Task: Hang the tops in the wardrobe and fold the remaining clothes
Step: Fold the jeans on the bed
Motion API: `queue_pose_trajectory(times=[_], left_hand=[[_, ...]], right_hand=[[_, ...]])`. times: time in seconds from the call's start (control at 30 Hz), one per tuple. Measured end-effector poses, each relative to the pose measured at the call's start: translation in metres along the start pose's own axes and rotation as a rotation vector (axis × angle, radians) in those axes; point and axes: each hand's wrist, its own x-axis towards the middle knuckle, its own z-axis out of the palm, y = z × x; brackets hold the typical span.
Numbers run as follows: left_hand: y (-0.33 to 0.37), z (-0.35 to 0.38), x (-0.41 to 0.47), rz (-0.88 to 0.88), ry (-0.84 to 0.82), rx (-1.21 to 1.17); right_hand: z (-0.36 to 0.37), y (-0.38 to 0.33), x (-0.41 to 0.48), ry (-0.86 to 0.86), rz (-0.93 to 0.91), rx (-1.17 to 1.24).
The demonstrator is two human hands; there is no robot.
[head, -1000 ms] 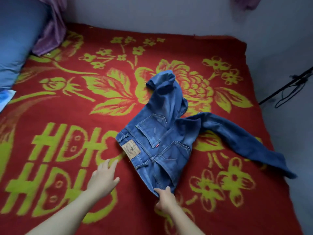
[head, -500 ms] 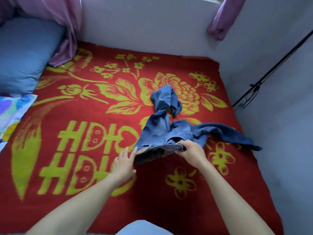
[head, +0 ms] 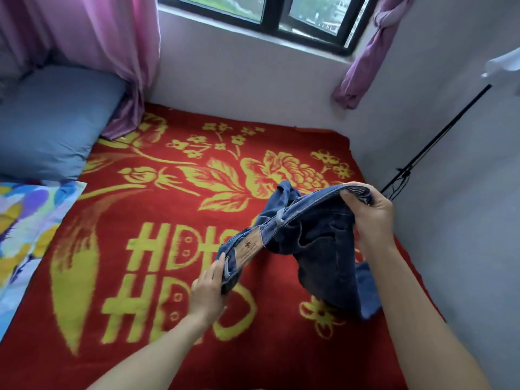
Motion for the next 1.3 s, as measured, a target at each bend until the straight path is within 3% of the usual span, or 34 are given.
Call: queue_pose_trajectory(times=[0.1,0.27,0.53,0.6,0.73,0.93,1.03,1.13,1.23,1.3], left_hand=[[-0.002,-0.021,-0.004,0.064,0.102,-0.157],[0.001,-0.063,-0.003,0.062,0.095,-0.099],[0.031,-0.078,-0.053,0.118,0.086,-0.251],[0.038,-0.075,-0.063,0.106,0.000,-0.284],[0.038,-0.055,-0.091,-0.014,-0.042,-0.349],[0.008,-0.026,-0.135,-0.226,-0.080,-0.401],[-0.016,-0.035,-0.145,-0.347,-0.041,-0.486],[-0.040,-0.061,-0.151,-0.390,0.038,-0.701],[-0.071,-0.109,-0.151,-0.358,0.147,-0.903],[-0.116,-0.153,-0.151,-0.395,0.303,-0.971]], right_hand=[[-0.005,-0.011,0.002,0.011,0.016,0.086],[-0.011,0.003,0.016,0.154,0.092,0.060],[-0.084,0.104,0.003,0.276,0.405,-0.362],[-0.094,0.118,-0.001,0.252,0.399,-0.471],[-0.091,0.140,-0.010,0.043,0.399,-0.705],[-0.061,0.171,-0.036,-0.124,0.553,-0.806],[-0.016,0.163,-0.036,-0.279,0.454,-0.908],[0.052,0.136,-0.027,-0.450,0.212,-0.991],[0.152,0.091,-0.017,-0.548,-0.048,-1.022],[0.245,0.059,-0.017,-0.590,-0.214,-0.965]])
